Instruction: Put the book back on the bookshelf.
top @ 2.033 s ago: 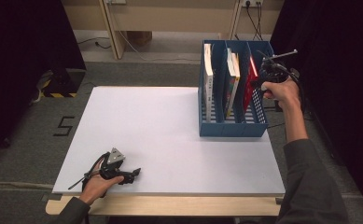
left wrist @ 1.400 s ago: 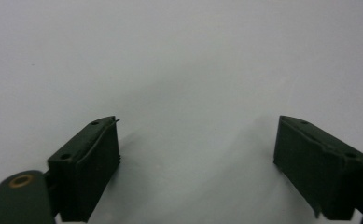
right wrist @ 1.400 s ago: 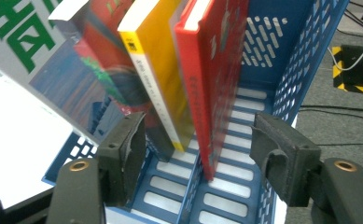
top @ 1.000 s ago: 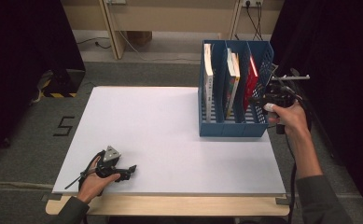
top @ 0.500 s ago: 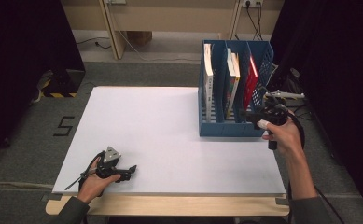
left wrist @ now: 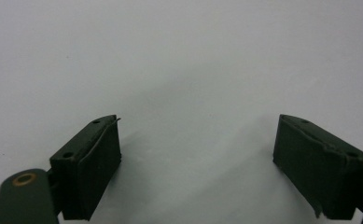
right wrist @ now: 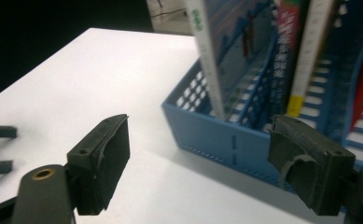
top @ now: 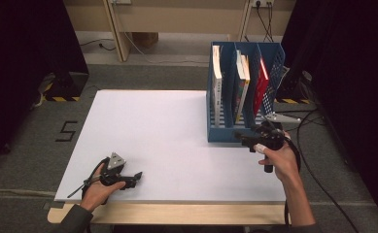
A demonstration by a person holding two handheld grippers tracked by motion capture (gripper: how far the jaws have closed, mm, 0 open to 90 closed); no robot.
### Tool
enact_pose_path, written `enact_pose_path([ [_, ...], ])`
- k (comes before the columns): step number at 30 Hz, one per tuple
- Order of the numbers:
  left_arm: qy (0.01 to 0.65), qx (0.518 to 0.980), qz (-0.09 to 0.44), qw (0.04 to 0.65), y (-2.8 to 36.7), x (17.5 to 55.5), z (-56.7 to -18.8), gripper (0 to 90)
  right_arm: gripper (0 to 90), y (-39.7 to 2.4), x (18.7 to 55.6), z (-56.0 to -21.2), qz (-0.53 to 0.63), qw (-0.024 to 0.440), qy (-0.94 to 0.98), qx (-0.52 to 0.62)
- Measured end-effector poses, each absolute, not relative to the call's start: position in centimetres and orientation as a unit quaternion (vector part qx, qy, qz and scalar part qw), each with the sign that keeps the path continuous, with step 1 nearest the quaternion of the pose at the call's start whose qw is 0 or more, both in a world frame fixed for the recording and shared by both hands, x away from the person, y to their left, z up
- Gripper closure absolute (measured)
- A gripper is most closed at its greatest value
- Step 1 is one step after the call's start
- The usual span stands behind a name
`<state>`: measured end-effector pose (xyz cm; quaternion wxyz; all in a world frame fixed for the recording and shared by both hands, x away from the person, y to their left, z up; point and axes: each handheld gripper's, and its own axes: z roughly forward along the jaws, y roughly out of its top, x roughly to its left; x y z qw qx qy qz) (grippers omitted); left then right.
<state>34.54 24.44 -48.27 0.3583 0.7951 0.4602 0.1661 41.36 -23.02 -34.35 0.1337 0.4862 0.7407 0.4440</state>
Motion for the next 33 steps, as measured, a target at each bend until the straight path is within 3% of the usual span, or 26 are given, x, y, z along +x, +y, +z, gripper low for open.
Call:
enact_pose_path([
  [33, 0.461, 0.795, 0.166, 0.359, 24.4, 34.5, -48.3, 14.1, 20.4, -15.5, 38.6, -44.0, 0.368, 0.05, 0.827, 0.423],
])
